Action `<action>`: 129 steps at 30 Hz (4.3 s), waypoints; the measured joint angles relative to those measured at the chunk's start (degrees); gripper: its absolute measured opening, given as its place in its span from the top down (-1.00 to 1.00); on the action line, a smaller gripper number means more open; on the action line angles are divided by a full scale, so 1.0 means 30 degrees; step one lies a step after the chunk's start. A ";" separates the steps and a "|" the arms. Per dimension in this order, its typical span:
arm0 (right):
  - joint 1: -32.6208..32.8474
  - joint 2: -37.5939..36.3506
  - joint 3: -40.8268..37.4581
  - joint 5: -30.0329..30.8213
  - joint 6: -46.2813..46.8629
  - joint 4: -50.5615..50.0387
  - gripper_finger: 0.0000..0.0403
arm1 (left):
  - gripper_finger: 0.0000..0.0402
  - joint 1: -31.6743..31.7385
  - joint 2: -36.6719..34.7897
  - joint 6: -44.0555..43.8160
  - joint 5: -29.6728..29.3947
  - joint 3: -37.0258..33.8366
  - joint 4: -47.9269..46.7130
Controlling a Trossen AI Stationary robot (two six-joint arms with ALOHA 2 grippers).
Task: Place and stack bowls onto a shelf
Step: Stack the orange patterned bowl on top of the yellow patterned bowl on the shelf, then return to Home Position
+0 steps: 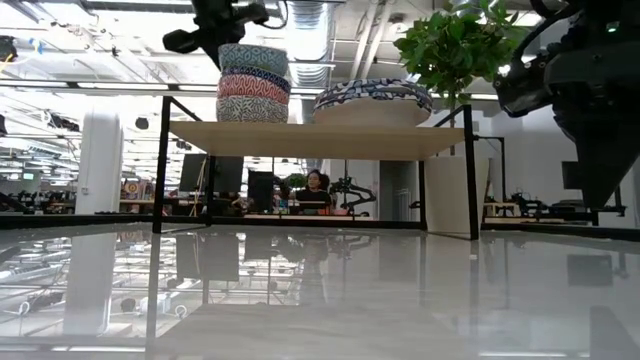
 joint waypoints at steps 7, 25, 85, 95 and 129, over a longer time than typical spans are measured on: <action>0.0046 0.0004 0.0000 0.0007 0.0087 0.0000 0.84 | 0.95 -0.0172 0.1025 0.0546 0.0684 0.0000 0.0029; 0.0039 0.0002 0.0000 -0.0015 -0.0029 0.0000 0.84 | 0.64 -0.0177 0.0978 0.1765 0.2622 -0.0005 0.1851; -0.6554 -1.7690 0.4149 0.2704 -1.7352 0.7051 0.84 | 0.36 -0.4448 -1.3415 0.8997 0.4859 -0.9509 1.6943; -0.6609 -2.0725 -0.3068 0.2270 -1.7356 1.1531 0.84 | 0.36 -0.5842 -1.9160 0.6312 0.5706 -2.1448 2.6399; -0.6891 -2.8939 -1.6870 0.2923 -1.5811 1.9923 0.84 | 0.36 -0.6169 -2.9282 0.6582 0.6528 -3.0468 2.4660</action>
